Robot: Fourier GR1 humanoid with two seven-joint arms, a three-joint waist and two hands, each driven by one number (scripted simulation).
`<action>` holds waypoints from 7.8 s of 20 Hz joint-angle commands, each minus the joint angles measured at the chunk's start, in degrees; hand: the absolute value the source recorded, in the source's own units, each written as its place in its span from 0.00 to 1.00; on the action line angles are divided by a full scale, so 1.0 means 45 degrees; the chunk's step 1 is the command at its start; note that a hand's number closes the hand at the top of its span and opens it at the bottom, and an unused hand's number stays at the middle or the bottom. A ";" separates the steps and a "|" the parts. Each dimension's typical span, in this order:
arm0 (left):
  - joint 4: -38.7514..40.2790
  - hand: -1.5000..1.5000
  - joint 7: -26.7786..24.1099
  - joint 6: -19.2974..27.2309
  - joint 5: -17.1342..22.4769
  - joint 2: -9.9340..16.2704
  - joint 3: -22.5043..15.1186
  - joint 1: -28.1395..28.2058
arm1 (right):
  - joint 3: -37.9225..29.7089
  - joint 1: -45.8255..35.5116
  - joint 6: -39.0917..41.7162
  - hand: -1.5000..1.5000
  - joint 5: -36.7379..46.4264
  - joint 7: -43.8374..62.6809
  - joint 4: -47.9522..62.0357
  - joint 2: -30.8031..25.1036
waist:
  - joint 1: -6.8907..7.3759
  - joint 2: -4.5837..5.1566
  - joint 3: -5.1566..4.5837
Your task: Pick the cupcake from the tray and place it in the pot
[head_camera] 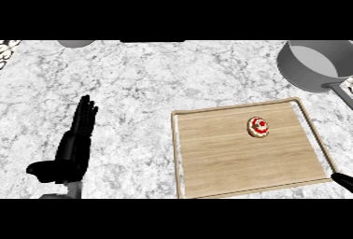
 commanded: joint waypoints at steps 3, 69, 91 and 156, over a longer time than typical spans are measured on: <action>0.0372 0.50 -0.0956 -0.0215 -0.0166 -0.0256 -0.0193 0.0594 | 0.0003 0.1681 0.0037 0.00 0.2050 0.1938 -0.1624 -0.1459 | 0.0116 0.0024 -0.0032; 0.0142 0.50 0.1085 -0.1915 -0.0936 -0.0871 0.2058 -0.0989 | 0.5529 -0.4474 -0.1417 1.00 1.5765 1.0362 0.2706 0.3199 | 0.0309 0.0059 -0.0007; -0.0413 0.50 0.0420 -0.1733 -0.1462 -0.1365 0.1496 0.0033 | 0.5907 -1.0361 0.0039 1.00 1.9586 1.8723 0.3026 0.4564 | 0.0232 0.0001 -0.0001; -0.0141 0.50 0.0478 -0.1951 -0.1643 -0.1709 0.1597 -0.0521 | -0.8221 -1.1137 -0.2336 0.00 0.7462 0.4844 1.8456 -0.4864 | 0.0604 0.0219 0.0057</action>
